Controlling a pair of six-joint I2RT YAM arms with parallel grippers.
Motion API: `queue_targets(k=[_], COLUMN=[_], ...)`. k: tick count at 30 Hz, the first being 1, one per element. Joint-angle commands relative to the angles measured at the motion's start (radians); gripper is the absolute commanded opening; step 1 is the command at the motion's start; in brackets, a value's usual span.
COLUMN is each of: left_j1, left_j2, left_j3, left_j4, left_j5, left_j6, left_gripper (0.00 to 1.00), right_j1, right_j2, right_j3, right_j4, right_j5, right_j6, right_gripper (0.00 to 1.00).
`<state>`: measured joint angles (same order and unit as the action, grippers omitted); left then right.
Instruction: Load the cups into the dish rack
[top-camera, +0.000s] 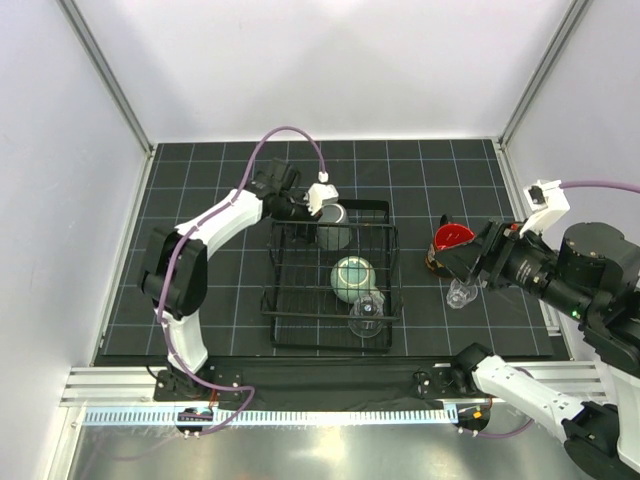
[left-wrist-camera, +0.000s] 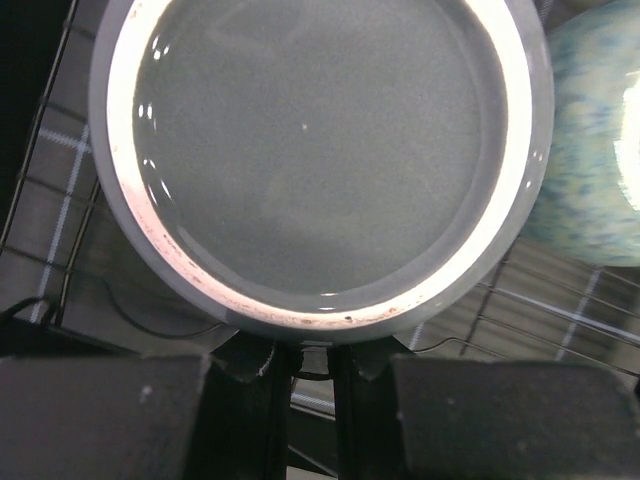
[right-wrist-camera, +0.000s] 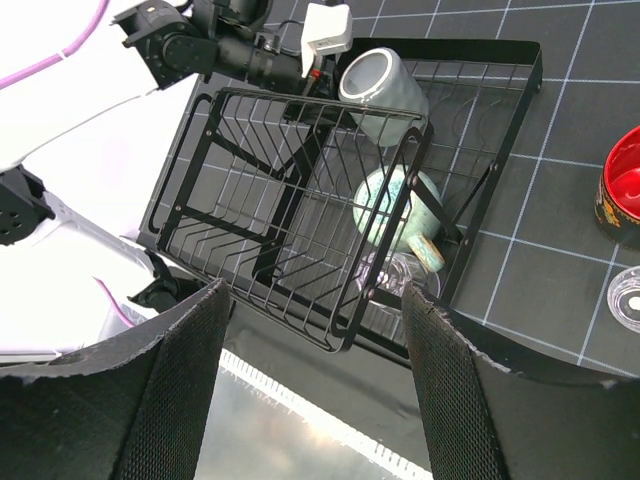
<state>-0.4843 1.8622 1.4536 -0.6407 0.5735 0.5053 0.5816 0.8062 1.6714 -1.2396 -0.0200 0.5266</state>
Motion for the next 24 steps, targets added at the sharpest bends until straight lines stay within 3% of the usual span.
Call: queue_targets(k=[1,9,18,19,24], left_j1=[0.0,0.001,0.001,0.001,0.001], left_j2=[-0.008,-0.044,-0.026,-0.024,-0.018], left_j3=[0.004,-0.093,-0.102,-0.101,-0.093], left_j4=[0.092,0.095,0.093,0.092,0.085], left_j5=[-0.032,-0.077,-0.129,-0.133,-0.161], left_j6=[-0.002,0.024,-0.001,-0.004,-0.013], left_gripper=[0.0,0.0,0.0,0.02,0.3], right_j1=[0.006,0.004,0.006,0.006,0.004], right_j2=[-0.006,-0.002,0.007,0.005,0.004], right_j3=[-0.002,-0.012,-0.01,-0.012,-0.021], right_j4=[0.025,0.028,0.034,0.035,0.04], right_j5=[0.014,0.011,0.006,0.006,0.005], right_j6=[0.01,0.01,0.01,0.012,0.016], right_gripper=[0.71,0.71,0.71,0.71,0.71])
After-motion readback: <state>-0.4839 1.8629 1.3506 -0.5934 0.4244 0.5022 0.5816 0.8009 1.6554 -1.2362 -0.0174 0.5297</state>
